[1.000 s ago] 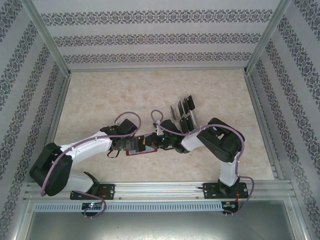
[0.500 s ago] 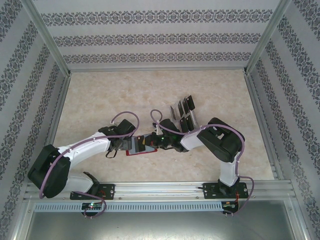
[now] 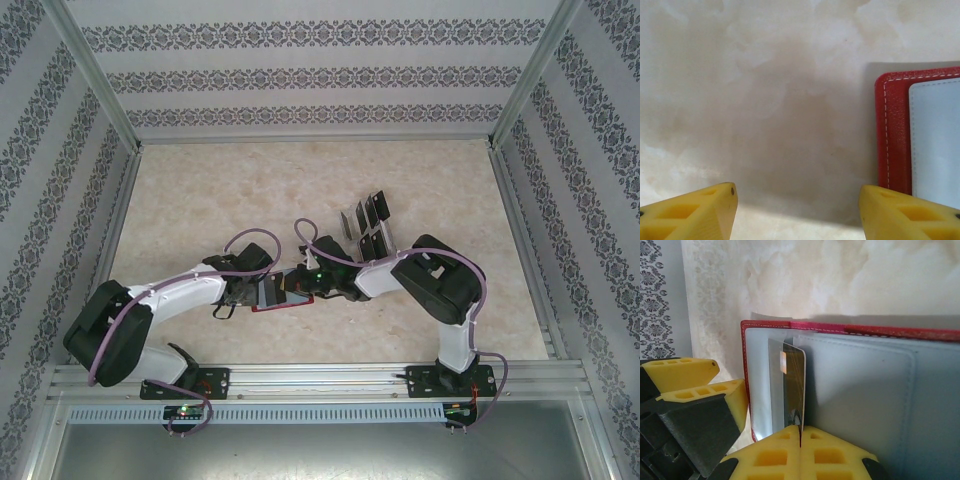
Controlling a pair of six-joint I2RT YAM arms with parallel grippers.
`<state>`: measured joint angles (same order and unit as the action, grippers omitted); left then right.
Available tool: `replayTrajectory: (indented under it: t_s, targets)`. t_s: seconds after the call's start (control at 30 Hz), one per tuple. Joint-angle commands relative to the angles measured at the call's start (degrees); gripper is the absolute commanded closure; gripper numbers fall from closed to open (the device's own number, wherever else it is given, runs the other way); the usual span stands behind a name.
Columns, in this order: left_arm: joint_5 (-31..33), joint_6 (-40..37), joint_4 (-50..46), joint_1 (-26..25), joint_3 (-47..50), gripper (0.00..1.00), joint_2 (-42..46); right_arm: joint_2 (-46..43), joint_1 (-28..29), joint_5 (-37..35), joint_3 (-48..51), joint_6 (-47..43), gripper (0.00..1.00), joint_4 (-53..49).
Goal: Put the credit cards into the card holder
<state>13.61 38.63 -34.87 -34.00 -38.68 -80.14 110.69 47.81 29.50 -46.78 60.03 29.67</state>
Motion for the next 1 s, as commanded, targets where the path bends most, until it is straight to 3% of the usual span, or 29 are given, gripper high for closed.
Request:
replayTrajectory:
  t_s: [0.0,0.27,0.4,0.6,0.83,0.97]
  targets:
    - [-0.91,0.24,1.82,0.60,0.34,0.34,-0.68,2.00,1.06,0.39,-0.59,-1.19,1.00,-5.04]
    - [-1.08,-0.14,1.65,0.58,-0.79,0.34,-0.63,-2.15,0.70,-0.90,-3.13,-5.25,0.91,-12.95]
    - [-1.74,-0.18,2.11,0.59,-0.69,0.33,-0.85,-2.01,0.71,-0.62,-4.85,-6.49,0.70,-16.12]
    - [-1.75,-0.16,2.07,0.60,-1.23,0.33,-0.63,-4.91,0.62,-3.09,-5.63,-8.62,0.54,-21.74]
    - [-0.34,0.78,2.18,1.27,-1.23,0.33,1.66,-7.01,0.62,-5.85,-7.52,-12.17,0.54,-28.54]
    - [-1.32,1.34,2.84,3.69,-0.60,0.33,4.30,-7.68,0.62,-7.84,-9.05,-14.80,0.69,-32.72]
